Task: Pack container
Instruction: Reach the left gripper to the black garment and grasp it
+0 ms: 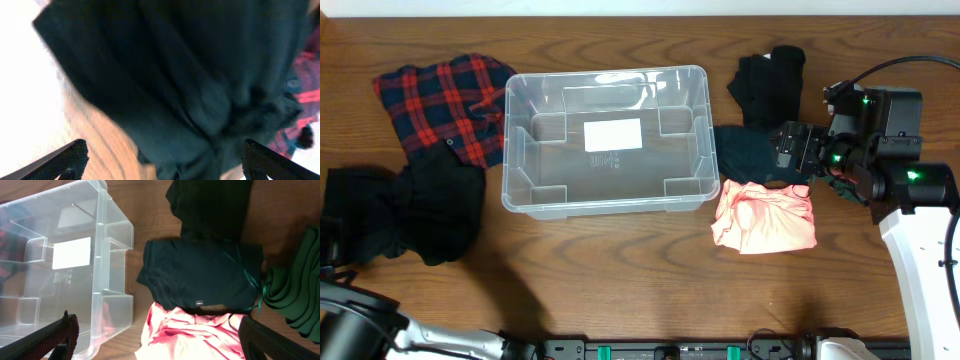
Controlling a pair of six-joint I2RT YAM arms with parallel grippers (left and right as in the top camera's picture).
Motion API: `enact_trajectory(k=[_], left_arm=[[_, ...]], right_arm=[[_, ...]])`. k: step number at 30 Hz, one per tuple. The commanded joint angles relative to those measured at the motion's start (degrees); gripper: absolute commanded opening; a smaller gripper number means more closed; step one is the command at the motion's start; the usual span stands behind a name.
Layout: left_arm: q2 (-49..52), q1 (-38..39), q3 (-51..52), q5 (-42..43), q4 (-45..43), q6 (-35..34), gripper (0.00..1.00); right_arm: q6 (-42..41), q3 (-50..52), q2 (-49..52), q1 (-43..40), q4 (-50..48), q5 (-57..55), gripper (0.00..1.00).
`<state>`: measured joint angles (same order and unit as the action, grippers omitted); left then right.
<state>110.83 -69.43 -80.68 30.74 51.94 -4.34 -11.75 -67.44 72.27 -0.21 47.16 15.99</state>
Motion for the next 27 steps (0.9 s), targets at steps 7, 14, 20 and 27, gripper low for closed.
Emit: enact_trajectory(k=[7, 14, 20, 27], left_arm=[[8.9, 1.6, 0.59, 4.33, -4.74, 2.25, 0.98], [8.83, 2.89, 0.52, 5.07, -5.46, 4.46, 0.98], [6.01, 0.15, -0.09, -3.69, -4.61, 4.28, 0.98], [2.36, -4.15, -1.73, -4.7, -5.9, 4.44, 0.98]], right_arm=[[-0.63, -0.92, 0.02, -0.48, 0.07, -0.15, 0.99], [-0.63, -0.92, 0.0, -0.48, 0.07, -0.15, 0.99], [-0.63, -0.92, 0.0, -0.48, 0.07, -0.15, 0.99], [-0.63, -0.92, 0.0, -0.48, 0.07, -0.15, 0.99]])
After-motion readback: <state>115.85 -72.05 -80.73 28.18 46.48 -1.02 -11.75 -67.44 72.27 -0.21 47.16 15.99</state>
